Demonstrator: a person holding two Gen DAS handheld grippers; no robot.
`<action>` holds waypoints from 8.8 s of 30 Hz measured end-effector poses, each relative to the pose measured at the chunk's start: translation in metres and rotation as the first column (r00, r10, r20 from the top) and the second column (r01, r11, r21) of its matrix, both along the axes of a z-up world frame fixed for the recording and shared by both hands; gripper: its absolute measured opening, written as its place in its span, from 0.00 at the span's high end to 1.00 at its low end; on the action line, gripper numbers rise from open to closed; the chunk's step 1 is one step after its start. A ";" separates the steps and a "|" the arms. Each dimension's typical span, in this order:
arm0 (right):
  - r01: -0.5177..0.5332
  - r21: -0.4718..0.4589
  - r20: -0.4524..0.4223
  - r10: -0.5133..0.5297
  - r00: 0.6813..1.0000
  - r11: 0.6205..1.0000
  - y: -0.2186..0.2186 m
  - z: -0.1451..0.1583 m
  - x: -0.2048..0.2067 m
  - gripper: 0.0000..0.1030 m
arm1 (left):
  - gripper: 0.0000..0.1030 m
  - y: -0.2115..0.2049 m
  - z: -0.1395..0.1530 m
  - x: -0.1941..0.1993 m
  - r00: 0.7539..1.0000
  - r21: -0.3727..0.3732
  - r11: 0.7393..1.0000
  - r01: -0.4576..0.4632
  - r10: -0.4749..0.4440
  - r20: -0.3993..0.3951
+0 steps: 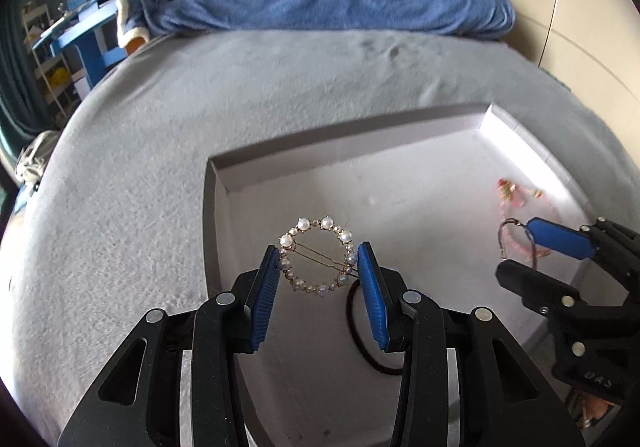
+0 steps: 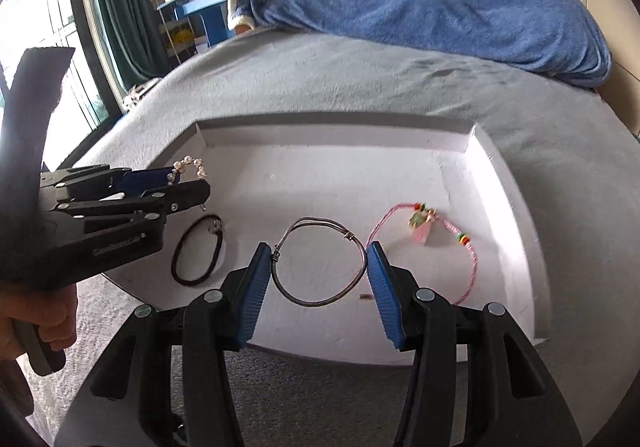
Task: Organize jewelry
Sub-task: 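Carry the clip and silver bracelet into the grey tray and release both, then grasp the red beaded bracelet with the left tool while the right tool approaches the dark bead bracelet, then lift the red bracelet with the left tool while the right tool grasps the dark pearl bead bracelet, then carry both bracelets into the grey tray and open both tools, then move both open tools back over the remaining jewelry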
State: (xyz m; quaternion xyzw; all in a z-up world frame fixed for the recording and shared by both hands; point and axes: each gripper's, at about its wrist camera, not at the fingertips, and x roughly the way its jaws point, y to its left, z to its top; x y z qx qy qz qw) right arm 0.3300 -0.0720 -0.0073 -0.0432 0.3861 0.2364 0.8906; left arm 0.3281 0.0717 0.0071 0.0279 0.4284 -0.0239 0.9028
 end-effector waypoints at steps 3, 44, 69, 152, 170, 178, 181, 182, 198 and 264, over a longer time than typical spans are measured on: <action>-0.006 -0.013 -0.012 0.006 1.000 1.000 0.003 -0.002 0.000 0.52 | 0.60 0.001 -0.007 0.004 1.000 0.004 1.000 0.003 -0.003 -0.015; 0.072 0.053 0.153 -0.079 0.985 0.996 -0.074 0.022 -0.135 0.35 | 0.11 0.010 0.030 -0.162 0.979 -0.143 0.989 -0.045 0.072 0.192; 0.143 0.082 0.174 -0.155 0.972 0.986 -0.105 0.007 -0.179 0.31 | 0.38 -0.007 -0.007 -0.211 0.995 -0.146 0.988 -0.039 0.052 0.089; 0.091 0.281 0.226 -0.158 0.961 0.955 -0.134 0.068 -0.206 0.93 | 0.91 -0.009 0.052 -0.231 0.978 -0.209 0.976 0.059 -0.015 0.208; 0.056 0.225 0.250 -0.113 0.962 0.973 -0.121 0.084 -0.166 0.93 | 0.91 -0.026 0.082 -0.202 0.967 -0.166 0.981 0.103 -0.060 0.247; 0.033 0.203 0.248 -0.084 0.965 0.979 -0.103 0.094 -0.114 0.93 | 0.91 -0.028 0.089 -0.159 0.963 -0.147 0.982 0.118 -0.078 0.257; 0.025 0.185 0.245 -0.071 0.967 0.982 -0.091 0.097 -0.089 0.93 | 0.91 -0.028 0.092 -0.136 0.962 -0.132 0.984 0.122 -0.084 0.262; 0.023 0.175 0.244 -0.066 0.968 0.984 -0.086 0.097 -0.080 0.93 | 0.91 -0.027 0.093 -0.128 0.961 -0.128 0.984 0.122 -0.085 0.263; -0.006 0.114 0.106 -0.007 0.994 0.993 -0.003 0.071 0.058 0.93 | 0.91 -0.024 0.068 -0.002 0.980 -0.111 0.989 0.100 -0.078 0.185; 0.117 0.104 0.181 -0.135 0.974 0.988 -0.124 0.021 -0.133 0.06 | 0.10 -0.025 0.008 -0.200 0.982 -0.126 0.991 -0.052 0.073 0.172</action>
